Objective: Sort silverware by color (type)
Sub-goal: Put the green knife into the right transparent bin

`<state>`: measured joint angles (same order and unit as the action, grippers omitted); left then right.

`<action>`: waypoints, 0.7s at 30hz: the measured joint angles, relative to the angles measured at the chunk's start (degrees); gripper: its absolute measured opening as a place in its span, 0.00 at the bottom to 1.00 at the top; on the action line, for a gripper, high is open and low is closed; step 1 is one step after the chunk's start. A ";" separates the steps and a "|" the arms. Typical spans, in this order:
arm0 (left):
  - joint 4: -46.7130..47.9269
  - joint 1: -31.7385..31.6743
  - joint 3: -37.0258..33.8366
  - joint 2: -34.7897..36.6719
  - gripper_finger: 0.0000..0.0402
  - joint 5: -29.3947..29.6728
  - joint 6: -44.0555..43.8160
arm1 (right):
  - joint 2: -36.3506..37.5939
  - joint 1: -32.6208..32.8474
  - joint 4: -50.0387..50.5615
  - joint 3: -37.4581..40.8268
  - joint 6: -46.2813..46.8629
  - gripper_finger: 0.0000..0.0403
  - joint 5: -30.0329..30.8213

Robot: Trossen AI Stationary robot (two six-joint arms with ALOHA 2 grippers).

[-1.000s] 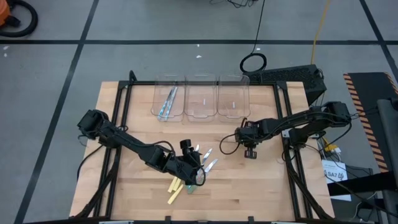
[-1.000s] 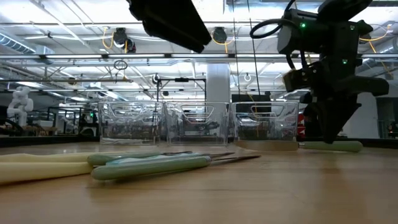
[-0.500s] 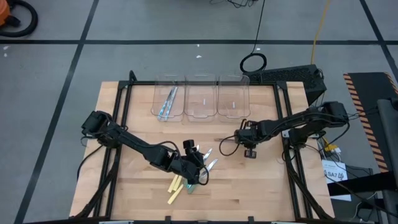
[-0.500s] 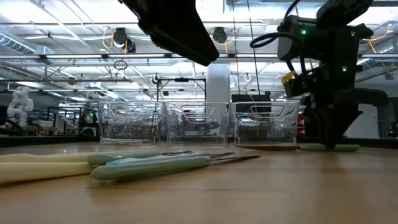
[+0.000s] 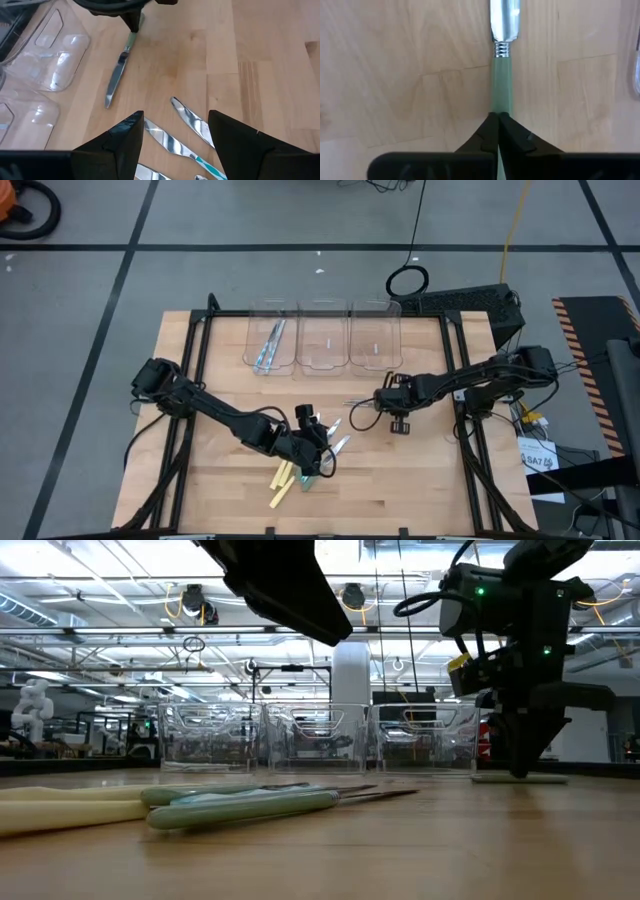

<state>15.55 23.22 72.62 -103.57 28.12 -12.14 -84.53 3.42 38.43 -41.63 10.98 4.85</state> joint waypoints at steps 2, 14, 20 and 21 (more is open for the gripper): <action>-0.64 0.00 0.00 0.00 0.57 0.00 0.78 | 0.96 0.00 0.19 0.00 0.09 0.00 -1.10; -11.97 -2.14 0.02 -9.97 0.57 -1.19 14.20 | 3.50 0.04 1.32 0.15 1.16 0.00 -3.59; -17.41 -6.37 0.05 -12.56 0.57 -3.49 16.41 | 3.50 0.05 0.65 0.15 0.69 0.00 -3.64; -18.13 -7.20 0.00 -12.81 0.57 -4.78 16.43 | 3.50 0.07 0.27 0.15 0.55 0.00 -3.65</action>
<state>-2.58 16.02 72.62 -116.38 23.34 4.29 -81.03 3.49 38.70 -41.47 11.53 1.20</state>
